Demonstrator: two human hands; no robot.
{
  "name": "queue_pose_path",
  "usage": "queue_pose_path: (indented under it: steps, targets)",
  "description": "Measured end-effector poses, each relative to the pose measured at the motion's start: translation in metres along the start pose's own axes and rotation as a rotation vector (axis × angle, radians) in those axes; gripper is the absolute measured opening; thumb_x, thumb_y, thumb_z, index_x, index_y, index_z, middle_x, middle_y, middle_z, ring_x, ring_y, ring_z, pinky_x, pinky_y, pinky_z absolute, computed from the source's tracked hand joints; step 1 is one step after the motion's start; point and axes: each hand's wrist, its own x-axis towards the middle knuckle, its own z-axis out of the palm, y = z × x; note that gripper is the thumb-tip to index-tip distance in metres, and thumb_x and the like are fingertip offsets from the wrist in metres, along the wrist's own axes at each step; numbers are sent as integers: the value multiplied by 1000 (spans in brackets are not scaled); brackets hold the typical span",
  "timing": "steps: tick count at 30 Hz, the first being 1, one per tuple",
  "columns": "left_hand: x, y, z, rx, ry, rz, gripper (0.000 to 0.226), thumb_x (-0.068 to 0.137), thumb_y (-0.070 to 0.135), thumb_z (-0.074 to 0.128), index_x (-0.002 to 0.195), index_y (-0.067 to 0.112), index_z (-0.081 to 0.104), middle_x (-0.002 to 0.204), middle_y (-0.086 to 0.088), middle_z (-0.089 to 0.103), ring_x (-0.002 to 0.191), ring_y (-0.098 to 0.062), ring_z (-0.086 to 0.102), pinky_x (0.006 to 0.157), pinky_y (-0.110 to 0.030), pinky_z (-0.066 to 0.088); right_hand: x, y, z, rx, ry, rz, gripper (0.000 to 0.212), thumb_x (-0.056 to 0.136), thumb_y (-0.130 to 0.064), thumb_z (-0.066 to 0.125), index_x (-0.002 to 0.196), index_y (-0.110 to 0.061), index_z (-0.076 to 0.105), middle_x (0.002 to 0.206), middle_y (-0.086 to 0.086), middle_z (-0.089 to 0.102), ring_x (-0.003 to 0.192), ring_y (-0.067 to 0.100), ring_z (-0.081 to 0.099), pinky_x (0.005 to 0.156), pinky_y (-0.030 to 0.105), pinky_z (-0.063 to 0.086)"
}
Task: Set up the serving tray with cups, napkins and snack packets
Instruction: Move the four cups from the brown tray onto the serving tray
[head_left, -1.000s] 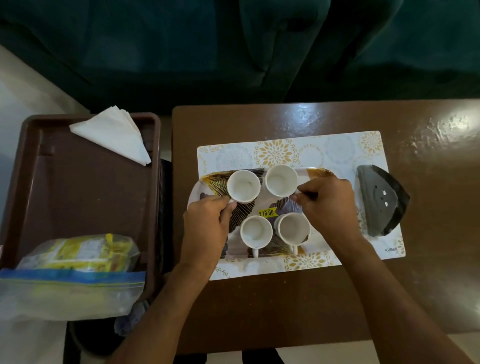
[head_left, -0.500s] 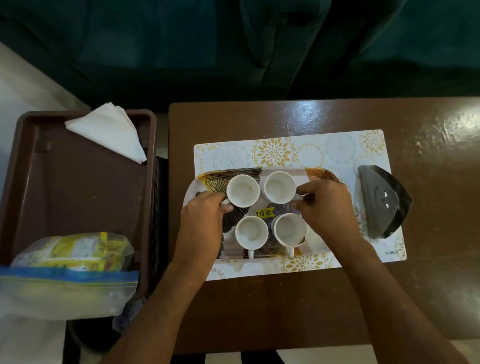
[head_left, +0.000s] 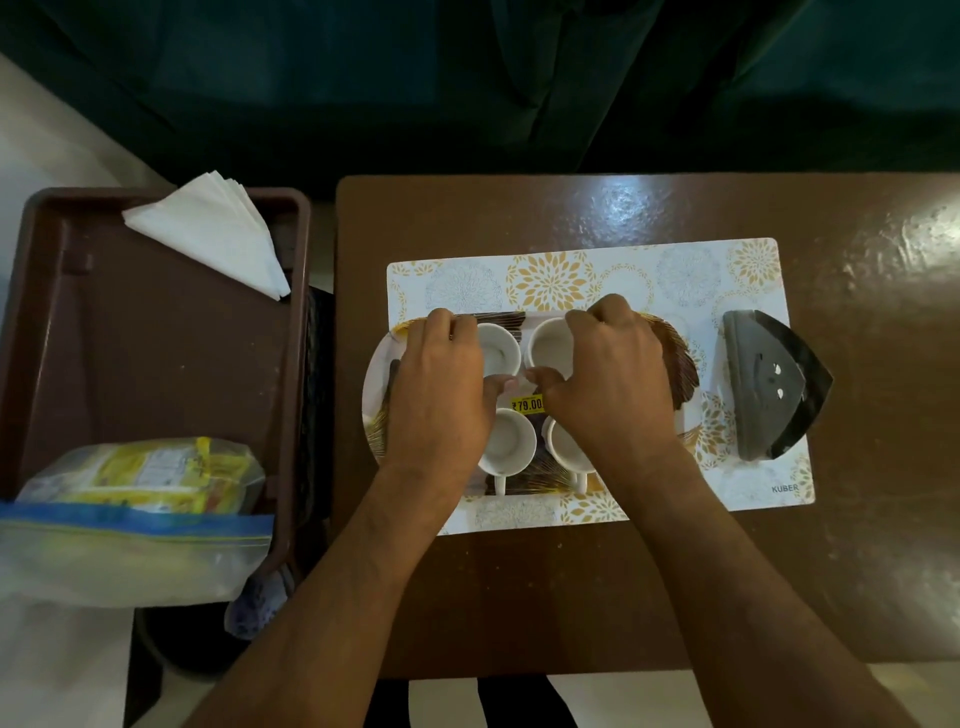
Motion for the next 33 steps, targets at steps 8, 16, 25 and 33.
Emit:
queue_pose_path:
  steps: [8, 16, 25, 33]
  targets:
    - [2, 5, -5, 125, -81, 195, 68, 76, 4, 80, 140, 15, 59, 139, -1, 60, 132, -29, 46, 100, -44, 33, -1, 11, 4, 29, 25, -227, 64, 55, 9, 74, 116, -8, 70, 111, 7, 70, 97, 33, 52, 72, 45, 47]
    - [-10, 13, -6, -42, 45, -41, 72, 81, 21, 85, 144, 11, 52, 147, -7, 49, 138, -29, 43, 107, -45, 46, -14, 15, -1, 245, 116, 15, 69, 68, -6, 83, 134, -11, 63, 126, 10, 68, 111, 35, 59, 89, 35, 42]
    - [-11, 29, 7, -89, 20, -178, 76, 83, 29, 84, 145, 9, 45, 145, -9, 51, 137, -25, 47, 109, -32, 38, -17, 7, 9, 178, 92, 103, 60, 74, -31, 86, 123, -3, 64, 118, 15, 66, 106, 33, 65, 81, 29, 38]
    - [-15, 28, 6, -177, 5, -149, 81, 81, 12, 84, 150, 9, 43, 149, -8, 52, 141, -25, 45, 113, -32, 38, -22, 5, 5, 213, 96, 52, 71, 66, -10, 83, 133, 0, 60, 123, 17, 67, 110, 37, 64, 87, 34, 43]
